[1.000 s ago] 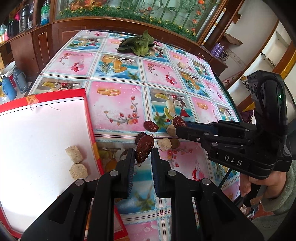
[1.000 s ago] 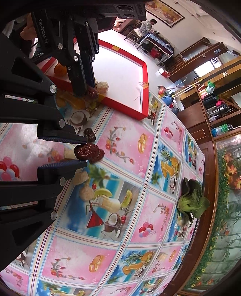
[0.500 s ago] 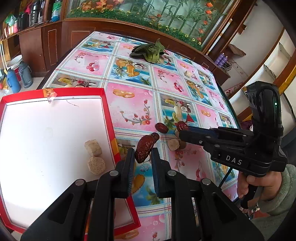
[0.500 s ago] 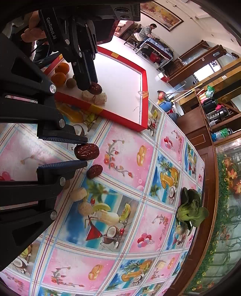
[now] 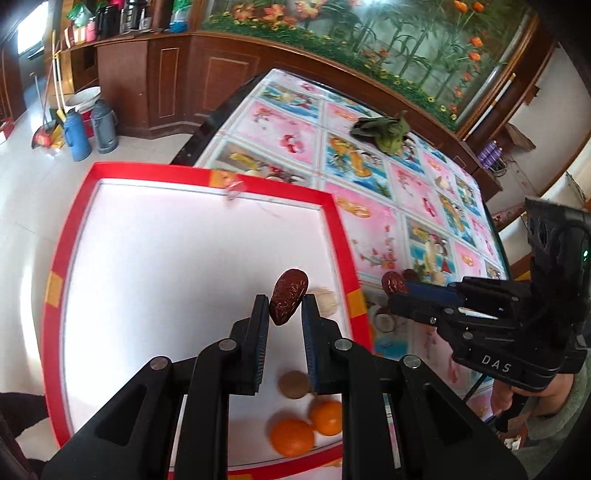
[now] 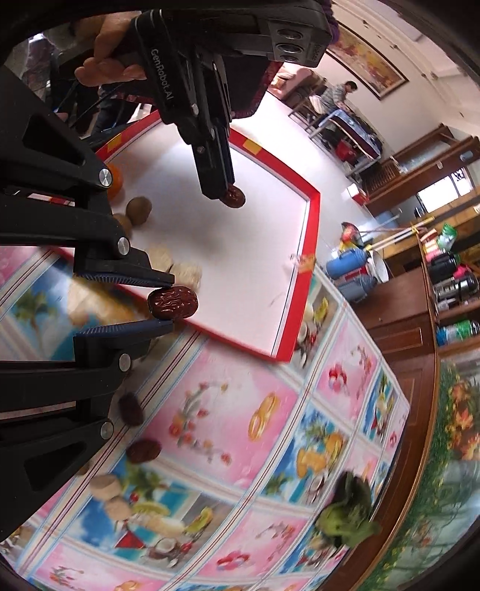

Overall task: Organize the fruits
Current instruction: 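Carry both held red dates over the white tray with both grippers, then open left gripper to drop its date while right gripper releases its date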

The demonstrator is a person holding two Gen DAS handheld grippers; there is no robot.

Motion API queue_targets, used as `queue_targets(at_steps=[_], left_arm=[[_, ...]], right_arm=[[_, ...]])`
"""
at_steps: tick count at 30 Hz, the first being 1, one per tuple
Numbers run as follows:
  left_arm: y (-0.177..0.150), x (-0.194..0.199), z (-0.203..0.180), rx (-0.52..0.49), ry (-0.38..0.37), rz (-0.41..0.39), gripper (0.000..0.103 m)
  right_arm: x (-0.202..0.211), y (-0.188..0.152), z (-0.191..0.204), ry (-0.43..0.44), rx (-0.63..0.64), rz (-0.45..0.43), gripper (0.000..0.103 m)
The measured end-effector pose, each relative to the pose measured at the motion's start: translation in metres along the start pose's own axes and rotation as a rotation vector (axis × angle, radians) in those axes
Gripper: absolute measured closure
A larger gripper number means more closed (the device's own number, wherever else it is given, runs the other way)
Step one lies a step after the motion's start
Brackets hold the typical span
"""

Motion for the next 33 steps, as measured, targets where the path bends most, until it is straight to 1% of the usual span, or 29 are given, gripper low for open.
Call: queue_targets(at_steps=[3,5,11,13,17,18,19,22,24,25,26,27,29,31,33], left_arm=[[-0.008,-0.006,0.01,0.014,0.013,0.023,0.088],[-0.014,-0.013,0.014,0.02,0.019,0.043,0.088],[-0.024,-0.03,0.014,0.021,0.015,0.086,0.088],[-0.026,-0.031,0.011,0.005,0.013,0.095,0.088],[-0.031,-0.037,0.011,-0.008,0.018,0.119,0.088],[-0.031,-0.038,0.011,-0.007,0.016,0.121,0.088],[-0.031,-0.037,0.01,-0.011,0.016,0.117,0.087],[-0.03,-0.039,0.009,-0.015,0.012,0.123,0.087],[-0.028,-0.04,0.008,-0.015,0.015,0.123,0.087],[-0.029,-0.04,0.007,-0.015,0.013,0.125,0.087],[-0.028,-0.041,0.006,-0.015,0.012,0.126,0.084],[-0.028,-0.04,0.006,-0.015,0.011,0.125,0.081],[-0.028,-0.038,0.003,-0.02,0.019,0.117,0.064],[-0.027,-0.034,0.0,-0.029,0.02,0.102,0.059],[-0.025,-0.031,-0.003,-0.033,0.023,0.093,0.059]], right_arm=[[-0.015,0.012,0.013,0.01,0.022,0.018,0.085],[-0.028,0.02,0.017,-0.003,0.037,0.032,0.085],[-0.062,0.04,0.011,-0.025,-0.013,0.071,0.085],[-0.07,0.041,0.009,-0.029,-0.023,0.085,0.085],[-0.083,0.035,0.012,-0.051,-0.003,0.112,0.084],[-0.085,0.033,0.013,-0.058,0.003,0.116,0.084],[-0.086,0.032,0.013,-0.058,0.007,0.116,0.081],[-0.085,0.033,0.012,-0.061,0.013,0.117,0.081],[-0.083,0.034,0.012,-0.074,0.025,0.115,0.073],[-0.08,0.034,0.012,-0.073,0.026,0.11,0.064],[-0.076,0.034,0.012,-0.071,0.028,0.1,0.059],[-0.071,0.034,0.013,-0.071,0.031,0.087,0.059],[-0.061,0.034,0.013,-0.075,0.034,0.066,0.059],[-0.048,0.034,0.013,-0.07,0.03,0.037,0.058],[-0.033,0.032,0.011,-0.062,0.021,0.007,0.054]])
Point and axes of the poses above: each gripper's, at about its wrist camera, not at the fingertips, and x roughly against the way its jaws point, z to its left, y to its top, the point moved 5 cm from there along -x, roughly the way its jaws point, and after that the axes turned 1 degree about -y, right-handed, at the moved point
